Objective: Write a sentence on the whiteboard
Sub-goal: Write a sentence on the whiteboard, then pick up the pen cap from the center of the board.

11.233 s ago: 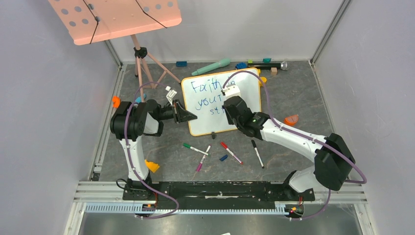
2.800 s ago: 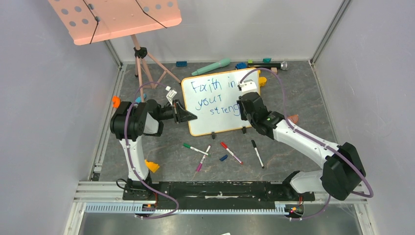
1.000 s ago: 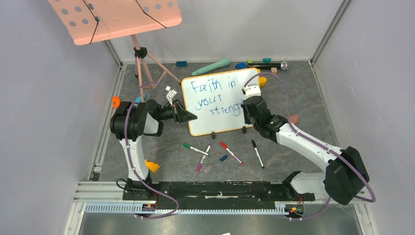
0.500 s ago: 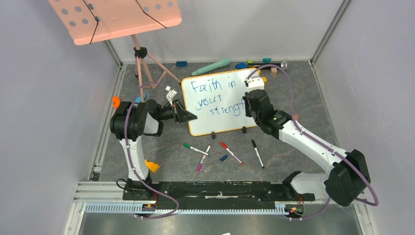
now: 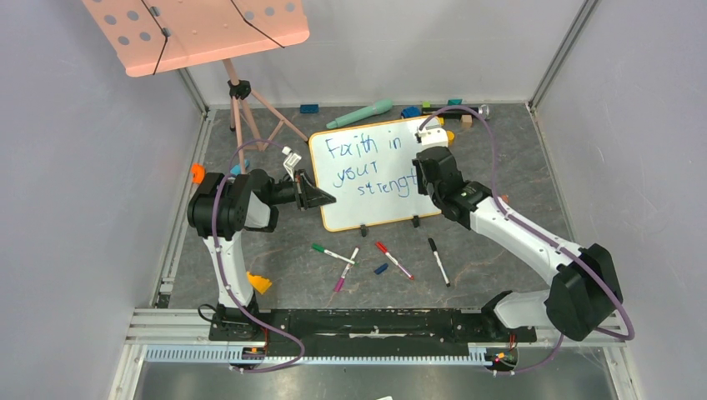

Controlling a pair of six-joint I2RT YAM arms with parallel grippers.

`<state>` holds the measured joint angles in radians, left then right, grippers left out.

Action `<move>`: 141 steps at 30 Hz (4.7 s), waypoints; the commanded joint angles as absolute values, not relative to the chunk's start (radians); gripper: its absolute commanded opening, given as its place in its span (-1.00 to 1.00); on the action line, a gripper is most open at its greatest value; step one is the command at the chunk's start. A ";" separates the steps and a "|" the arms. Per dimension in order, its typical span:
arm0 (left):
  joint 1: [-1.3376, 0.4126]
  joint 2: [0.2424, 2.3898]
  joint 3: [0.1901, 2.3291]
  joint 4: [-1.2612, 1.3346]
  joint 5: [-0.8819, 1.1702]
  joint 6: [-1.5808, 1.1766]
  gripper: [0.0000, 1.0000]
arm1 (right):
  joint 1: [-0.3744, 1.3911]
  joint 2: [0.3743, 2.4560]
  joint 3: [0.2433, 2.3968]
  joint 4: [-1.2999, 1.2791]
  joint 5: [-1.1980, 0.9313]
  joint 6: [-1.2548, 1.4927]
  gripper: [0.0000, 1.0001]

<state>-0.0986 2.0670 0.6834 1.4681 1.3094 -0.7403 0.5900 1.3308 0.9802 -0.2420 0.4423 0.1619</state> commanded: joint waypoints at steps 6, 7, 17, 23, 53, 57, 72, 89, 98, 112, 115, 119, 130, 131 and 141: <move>-0.108 2.048 0.689 1.557 1.367 -0.640 -0.96 | 0.583 1.305 0.931 -0.197 0.415 0.169 -1.00; -0.107 2.048 0.689 1.557 1.367 -0.639 -0.96 | 0.583 1.299 0.915 -0.192 0.412 0.173 -1.00; -0.107 2.049 0.688 1.557 1.367 -0.640 -0.96 | 0.583 1.261 0.818 -0.162 0.380 0.200 -1.00; -0.107 2.049 0.688 1.557 1.368 -0.640 -0.96 | 0.583 1.280 0.873 -0.168 0.391 0.181 -1.00; -0.108 2.048 0.689 1.557 1.367 -0.641 -0.96 | 0.549 1.281 0.874 -0.199 0.387 0.180 -1.00; -0.108 2.049 0.689 1.557 1.367 -0.640 -0.96 | 0.549 1.259 0.808 -0.182 0.379 0.205 -1.00; -0.107 2.048 0.690 1.557 1.368 -0.641 -0.96 | 0.549 1.128 0.813 -0.226 0.354 0.215 -1.00; -0.107 2.049 0.690 1.558 1.367 -0.642 -0.96 | 0.541 1.254 0.860 -0.215 0.413 0.184 -1.00; -0.107 2.031 0.677 1.557 1.380 -0.620 -0.78 | 0.539 1.067 0.831 -0.288 0.392 0.195 -1.00; -0.100 2.006 0.674 1.557 1.410 -0.625 0.11 | 0.537 1.005 0.816 -0.337 0.387 0.206 -1.00; -0.100 1.995 0.669 1.557 1.416 -0.617 0.40 | 0.537 0.997 0.816 -0.340 0.385 0.208 -1.00; -0.102 1.981 0.663 1.557 1.422 -0.612 0.68 | 0.537 0.993 0.818 -0.344 0.385 0.211 -1.00; -0.077 1.891 0.573 1.557 1.323 -0.606 0.65 | 0.537 0.999 0.845 -0.354 0.374 0.210 -1.00; -0.058 1.867 0.548 1.557 1.290 -0.597 0.64 | 0.537 0.999 0.847 -0.355 0.371 0.210 -1.00; 0.042 1.720 0.390 1.557 1.094 -0.627 0.30 | 0.537 1.002 0.883 -0.370 0.356 0.205 -1.00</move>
